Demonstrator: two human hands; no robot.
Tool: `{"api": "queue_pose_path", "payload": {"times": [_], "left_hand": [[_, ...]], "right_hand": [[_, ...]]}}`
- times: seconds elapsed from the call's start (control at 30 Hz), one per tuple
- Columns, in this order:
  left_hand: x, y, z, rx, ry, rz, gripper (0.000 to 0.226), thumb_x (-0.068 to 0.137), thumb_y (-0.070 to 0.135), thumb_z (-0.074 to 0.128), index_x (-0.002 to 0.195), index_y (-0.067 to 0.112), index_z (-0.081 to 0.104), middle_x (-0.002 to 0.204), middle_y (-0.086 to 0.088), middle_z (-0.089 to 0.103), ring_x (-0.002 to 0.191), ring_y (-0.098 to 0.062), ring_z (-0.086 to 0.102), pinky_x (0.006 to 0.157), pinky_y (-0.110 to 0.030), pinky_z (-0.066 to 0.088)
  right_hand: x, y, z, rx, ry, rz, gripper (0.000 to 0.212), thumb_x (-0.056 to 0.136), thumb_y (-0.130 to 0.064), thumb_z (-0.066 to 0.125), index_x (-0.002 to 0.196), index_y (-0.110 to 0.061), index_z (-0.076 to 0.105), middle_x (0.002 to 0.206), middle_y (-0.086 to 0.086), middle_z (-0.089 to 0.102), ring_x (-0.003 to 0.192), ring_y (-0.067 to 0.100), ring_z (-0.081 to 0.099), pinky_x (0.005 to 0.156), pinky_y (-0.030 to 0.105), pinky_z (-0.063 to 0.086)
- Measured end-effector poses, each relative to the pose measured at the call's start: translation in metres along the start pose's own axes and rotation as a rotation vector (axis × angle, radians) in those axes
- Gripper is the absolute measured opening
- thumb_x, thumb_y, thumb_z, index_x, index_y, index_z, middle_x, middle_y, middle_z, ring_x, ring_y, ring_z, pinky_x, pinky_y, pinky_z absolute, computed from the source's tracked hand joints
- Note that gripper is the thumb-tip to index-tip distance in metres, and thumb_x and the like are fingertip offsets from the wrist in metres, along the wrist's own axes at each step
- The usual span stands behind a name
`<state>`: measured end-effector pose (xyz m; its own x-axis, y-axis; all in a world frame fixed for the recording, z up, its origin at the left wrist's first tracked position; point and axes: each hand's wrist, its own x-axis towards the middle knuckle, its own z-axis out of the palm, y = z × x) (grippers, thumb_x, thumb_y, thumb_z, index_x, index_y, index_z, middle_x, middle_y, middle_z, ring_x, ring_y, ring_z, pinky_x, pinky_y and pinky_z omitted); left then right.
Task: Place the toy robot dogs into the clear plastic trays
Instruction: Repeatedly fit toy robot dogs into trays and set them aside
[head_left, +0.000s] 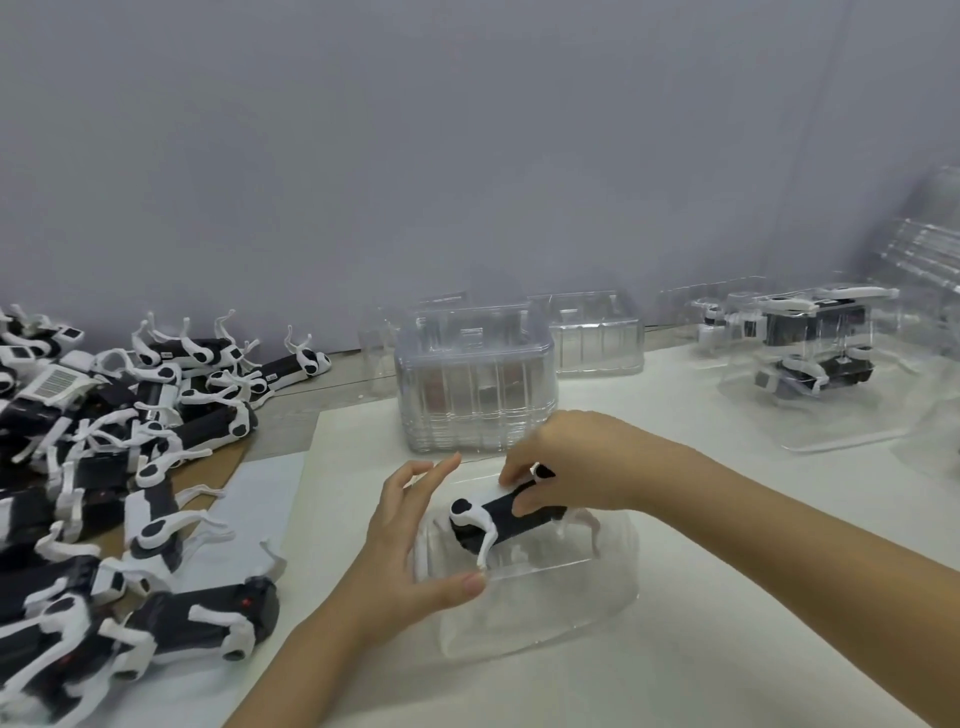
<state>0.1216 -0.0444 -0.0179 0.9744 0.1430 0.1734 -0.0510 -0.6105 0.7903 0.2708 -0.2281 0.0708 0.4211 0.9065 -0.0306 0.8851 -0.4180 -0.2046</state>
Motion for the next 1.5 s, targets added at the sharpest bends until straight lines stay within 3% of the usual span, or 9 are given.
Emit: {"api": "queue_pose_path", "payload": {"times": [0.17,0.37,0.5,0.6,0.8,1.1,1.2,1.3,1.5], "left_hand": [[-0.003,0.002,0.001,-0.016,0.019,-0.022,0.102,0.053,0.084,0.069,0.141,0.063,0.021,0.148,0.024,0.014,0.142,0.001,0.017,0.113,-0.037,0.022],[0.003,0.02,0.013,-0.432,0.212,-0.193,0.13,0.033,0.081,0.071,0.146,0.044,0.019,0.151,0.022,0.017,0.141,-0.002,0.017,0.11,-0.028,0.018],[0.004,0.028,0.026,-0.705,0.169,-0.446,0.12,0.04,0.071,0.078,0.145,0.027,0.04,0.15,0.003,0.041,0.144,-0.02,0.03,0.117,-0.048,0.026],[0.016,0.038,0.027,-0.827,0.198,-0.374,0.078,0.047,0.045,0.09,0.118,0.034,0.059,0.107,0.025,0.068,0.103,0.004,0.063,0.089,-0.034,0.049],[0.024,0.057,0.025,-0.673,0.376,-0.083,0.08,0.065,0.039,0.08,0.131,0.055,0.039,0.121,0.048,0.049,0.112,0.026,0.045,0.074,0.004,0.04],[0.017,0.069,0.029,-0.533,0.399,-0.155,0.078,0.075,0.045,0.068,0.143,0.049,0.03,0.151,0.025,0.03,0.126,0.01,0.039,0.098,-0.023,0.031],[0.016,0.089,0.017,-0.478,0.351,-0.136,0.079,0.075,0.058,0.066,0.142,0.055,0.025,0.138,0.045,0.028,0.132,0.009,0.028,0.103,-0.025,0.024],[0.017,0.115,-0.011,-0.619,0.283,-0.028,0.092,0.057,0.083,0.065,0.138,0.058,0.032,0.14,0.043,0.035,0.135,0.01,0.031,0.107,-0.026,0.027],[0.037,0.112,-0.023,-0.747,0.522,0.102,0.044,0.08,0.01,0.065,0.114,0.036,0.055,0.12,0.01,0.062,0.116,-0.013,0.061,0.087,-0.03,0.054]], "right_hand": [[-0.005,0.011,0.023,-0.328,0.186,-0.205,0.028,0.091,-0.054,0.057,0.109,-0.035,0.068,0.098,-0.012,0.065,0.095,0.014,0.049,0.066,0.026,0.026],[-0.033,0.023,0.037,0.979,0.745,0.379,0.054,0.074,-0.06,0.072,0.122,-0.044,0.054,0.13,-0.008,0.051,0.113,0.006,0.049,0.093,0.023,0.04],[-0.05,0.016,0.064,1.276,0.411,0.535,0.104,0.066,-0.075,0.063,0.152,-0.039,0.019,0.157,-0.013,0.024,0.145,0.01,0.022,0.12,0.041,0.016],[-0.051,0.006,0.067,1.459,0.39,0.35,0.088,0.067,-0.068,0.063,0.142,-0.059,0.018,0.137,-0.036,0.037,0.132,-0.005,0.031,0.111,0.03,0.024],[-0.053,0.014,0.068,1.46,0.516,0.181,0.078,0.072,-0.057,0.075,0.125,-0.08,0.024,0.154,-0.027,0.02,0.133,-0.007,0.037,0.109,0.033,0.033],[-0.051,0.017,0.076,1.531,0.57,0.164,0.074,0.074,-0.039,0.077,0.13,-0.068,0.038,0.147,-0.012,0.04,0.136,0.01,0.043,0.089,0.037,0.056],[-0.048,0.018,0.073,1.69,0.483,0.231,0.066,0.075,-0.04,0.08,0.125,-0.067,0.046,0.14,-0.007,0.052,0.107,0.015,0.067,0.076,0.04,0.058],[-0.044,0.018,0.074,1.95,0.336,0.278,0.047,0.081,-0.042,0.074,0.125,-0.051,0.058,0.135,-0.004,0.058,0.091,0.04,0.068,0.082,0.056,0.056],[-0.029,0.007,0.076,2.371,0.002,0.18,0.066,0.09,-0.044,0.054,0.14,-0.002,0.049,0.129,0.018,0.059,0.104,0.046,0.062,0.08,0.052,0.057]]}}
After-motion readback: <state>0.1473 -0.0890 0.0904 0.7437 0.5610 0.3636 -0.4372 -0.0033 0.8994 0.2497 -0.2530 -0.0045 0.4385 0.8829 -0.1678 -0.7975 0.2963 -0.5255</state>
